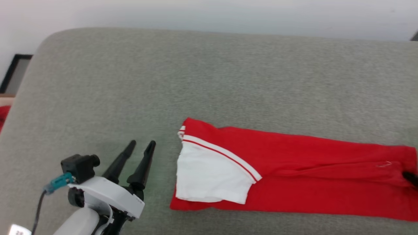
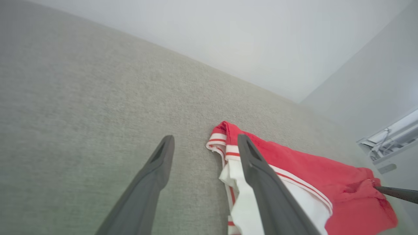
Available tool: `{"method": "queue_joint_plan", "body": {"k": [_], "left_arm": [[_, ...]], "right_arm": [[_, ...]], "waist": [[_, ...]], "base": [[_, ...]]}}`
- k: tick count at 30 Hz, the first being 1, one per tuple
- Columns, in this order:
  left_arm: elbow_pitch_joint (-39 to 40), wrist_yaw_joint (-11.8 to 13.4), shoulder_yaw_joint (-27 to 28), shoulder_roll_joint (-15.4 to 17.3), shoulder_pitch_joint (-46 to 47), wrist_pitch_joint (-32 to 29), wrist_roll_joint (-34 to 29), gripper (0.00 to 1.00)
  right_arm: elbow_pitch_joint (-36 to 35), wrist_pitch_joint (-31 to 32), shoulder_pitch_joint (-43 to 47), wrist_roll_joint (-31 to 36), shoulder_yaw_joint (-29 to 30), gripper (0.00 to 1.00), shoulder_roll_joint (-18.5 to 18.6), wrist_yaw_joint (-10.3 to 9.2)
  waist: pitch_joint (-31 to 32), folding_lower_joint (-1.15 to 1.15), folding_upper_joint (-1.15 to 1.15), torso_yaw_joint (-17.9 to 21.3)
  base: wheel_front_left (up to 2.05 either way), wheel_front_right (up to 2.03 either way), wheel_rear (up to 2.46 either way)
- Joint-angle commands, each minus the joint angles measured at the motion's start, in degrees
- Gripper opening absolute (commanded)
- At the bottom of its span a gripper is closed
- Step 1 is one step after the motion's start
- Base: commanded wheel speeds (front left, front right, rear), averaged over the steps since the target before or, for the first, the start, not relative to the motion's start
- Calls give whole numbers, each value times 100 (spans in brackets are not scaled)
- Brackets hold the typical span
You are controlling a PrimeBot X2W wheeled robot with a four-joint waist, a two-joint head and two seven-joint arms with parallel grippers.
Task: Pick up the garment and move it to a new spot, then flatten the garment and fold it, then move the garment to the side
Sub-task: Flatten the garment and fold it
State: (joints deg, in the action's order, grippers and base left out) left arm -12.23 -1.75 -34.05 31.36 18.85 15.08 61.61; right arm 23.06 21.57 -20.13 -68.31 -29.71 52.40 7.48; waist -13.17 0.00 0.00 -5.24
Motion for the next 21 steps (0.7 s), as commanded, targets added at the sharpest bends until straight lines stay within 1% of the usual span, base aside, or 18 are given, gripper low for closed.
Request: {"method": "queue_joint_plan", "body": {"k": [1,3,6,10,14,15,19,20,21], "left_arm": [[4,26,82,-29,-34,4,-165,100],[-30,94,434,-274,-240,3,-821,100],[-14,125,928,-607,-434,4,-1708,100],[85,113,1571,-1039,-653,5,-2697,100],[187,-6,2101,-1456,-809,4,-3413,100],[161,-64,2212,-1581,-854,3,-3494,100],[-55,-277,2500,-1849,-846,5,-3817,100],[-112,-324,2551,-1901,-831,5,-3889,100],[-147,-355,2612,-1960,-806,5,-3951,100]], "right_arm": [[13,24,83,-46,51,100,32,2],[60,180,132,-114,63,100,39,2],[160,506,158,-200,54,100,7,2],[238,1005,108,-256,-17,100,-144,4],[282,1556,85,-254,-113,100,-353,18],[307,1666,84,-236,-118,100,-399,18],[376,2044,109,-58,-202,100,-590,19],[408,2078,112,-26,-185,89,-646,19],[429,2089,94,12,-173,46,-697,19]], "waist": [[-38,0,0,-154],[-39,0,0,-242],[-34,0,0,-335],[-13,0,0,-398],[3,0,0,-419],[0,0,0,-421],[-55,0,0,-411],[-76,0,0,-405],[-101,0,0,-400]], "base": [[0,0,0],[0,0,0],[0,0,0],[0,0,0],[0,0,0],[0,0,0],[0,0,0],[0,0,0],[0,0,0]]}}
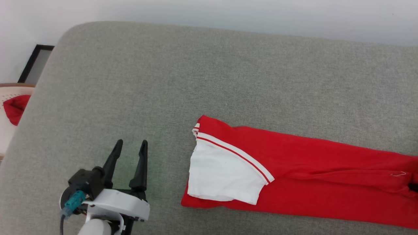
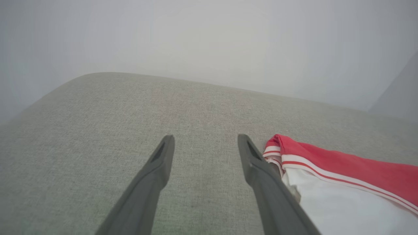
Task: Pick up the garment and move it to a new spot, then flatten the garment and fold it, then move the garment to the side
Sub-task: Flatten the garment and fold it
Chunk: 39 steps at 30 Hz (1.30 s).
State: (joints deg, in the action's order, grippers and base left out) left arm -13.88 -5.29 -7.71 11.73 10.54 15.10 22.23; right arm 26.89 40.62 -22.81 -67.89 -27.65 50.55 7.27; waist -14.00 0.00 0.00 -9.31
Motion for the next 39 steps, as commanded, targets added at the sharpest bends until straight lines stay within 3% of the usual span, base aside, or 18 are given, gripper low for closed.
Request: {"method": "queue_joint_plan", "body": {"k": [1,2,5,10,19,29,34,39], "left_arm": [[-17,-38,43,-42,49,3,-55,100],[-59,-74,91,-75,63,2,-113,100],[-131,-137,229,-159,85,2,-249,100],[-186,-186,449,-168,43,2,-462,100],[-44,-226,896,-196,-139,2,-587,100],[100,-222,945,-158,-58,2,-648,100],[81,-223,885,-188,-36,2,-655,100],[72,-223,906,-234,-147,1,-580,100]], "right_arm": [[70,176,333,26,-355,24,-563,39],[101,139,314,72,-312,0,-619,39],[169,14,268,126,-149,0,-778,37],[332,-314,135,231,300,0,-724,11],[662,-1118,-51,337,1284,0,-403,17],[1647,-1553,-294,390,2242,0,27,19],[1282,-1434,-253,503,2136,0,-147,19],[1,-1332,214,422,2009,0,-386,20]], "waist": [[-42,0,0,19],[-54,0,0,26],[-77,0,0,73],[-44,0,0,228],[-57,0,0,626],[-267,0,0,904],[-230,0,0,960],[-79,0,0,951]], "base": [[0,0,0],[0,0,0],[0,0,0],[0,0,0],[0,0,0],[0,0,0],[0,0,0],[0,0,0]]}}
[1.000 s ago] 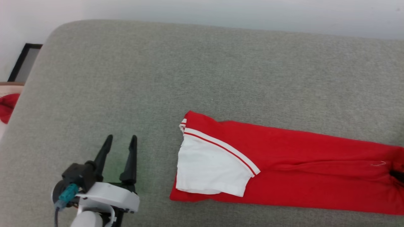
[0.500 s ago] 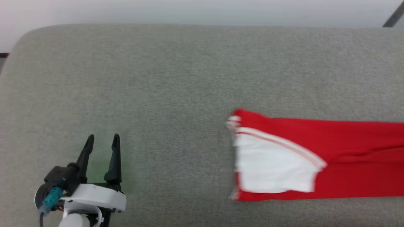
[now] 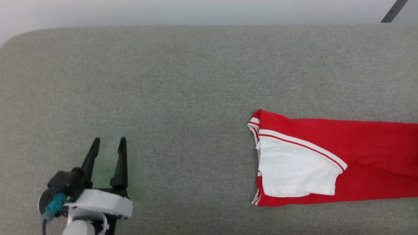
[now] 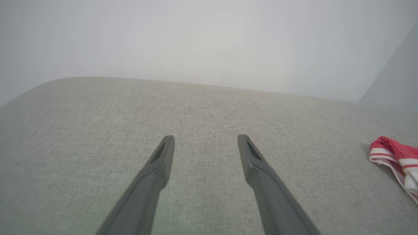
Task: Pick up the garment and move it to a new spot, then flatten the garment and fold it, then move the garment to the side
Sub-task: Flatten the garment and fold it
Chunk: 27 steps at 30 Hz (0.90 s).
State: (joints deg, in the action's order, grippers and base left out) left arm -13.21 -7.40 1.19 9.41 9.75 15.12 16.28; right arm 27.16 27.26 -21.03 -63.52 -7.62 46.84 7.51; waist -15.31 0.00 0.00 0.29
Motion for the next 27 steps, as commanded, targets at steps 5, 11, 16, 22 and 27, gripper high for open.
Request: {"method": "queue_joint_plan", "body": {"k": [5,11,16,22,27], "left_arm": [[39,-12,46,-97,-187,-1,68,100],[30,-12,-27,-177,-145,-1,118,100],[38,-13,-72,-267,-85,-1,129,100],[54,-13,-54,-370,-107,-1,242,100],[4,-13,-107,-430,-49,-1,337,100]], "right_arm": [[-1637,292,455,-36,-233,0,-320,-3],[-3138,853,440,123,-737,0,-890,-3],[-3602,1147,275,393,-1097,0,-1305,-3],[-3551,1337,10,1016,-1504,0,-1711,-3],[-3122,1247,-128,1422,-1806,0,-1829,-3]], "waist": [[156,0,0,-70],[166,0,0,-290],[113,0,0,-494],[-4,0,0,-760],[-90,0,0,-924]], "base": [[0,0,0],[0,0,0],[0,0,0],[0,0,0],[0,0,0]]}}
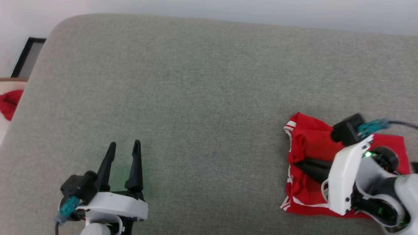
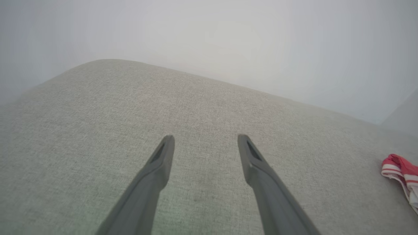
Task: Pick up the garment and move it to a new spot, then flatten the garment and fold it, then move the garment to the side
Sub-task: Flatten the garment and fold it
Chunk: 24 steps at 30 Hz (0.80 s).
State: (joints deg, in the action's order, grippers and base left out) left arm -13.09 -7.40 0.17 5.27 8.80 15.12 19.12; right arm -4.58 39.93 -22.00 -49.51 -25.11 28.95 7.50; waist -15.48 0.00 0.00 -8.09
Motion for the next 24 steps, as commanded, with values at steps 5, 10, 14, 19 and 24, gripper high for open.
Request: {"method": "queue_joint_plan", "body": {"k": [5,10,14,19,24], "left_arm": [[-103,-13,-64,-2,98,-1,73,100],[-188,-13,-113,67,81,-1,86,100],[-244,-13,-179,159,48,-1,116,100],[-342,-13,-349,283,58,-1,173,100],[-502,-13,-554,378,69,-1,280,100]], "right_arm": [[477,-204,-135,145,-309,0,-118,-2],[706,-451,-241,-32,-395,85,-227,-2],[752,-642,-323,-241,-378,100,-154,-2],[808,-1027,-326,-580,-313,100,31,-2],[1239,-1827,-309,-546,-258,100,274,-2]], "waist": [[-95,0,0,-113],[47,0,0,46],[249,0,0,246],[502,0,0,482],[689,0,0,708]], "base": [[0,0,0],[0,0,0],[0,0,0],[0,0,0],[0,0,0]]}}
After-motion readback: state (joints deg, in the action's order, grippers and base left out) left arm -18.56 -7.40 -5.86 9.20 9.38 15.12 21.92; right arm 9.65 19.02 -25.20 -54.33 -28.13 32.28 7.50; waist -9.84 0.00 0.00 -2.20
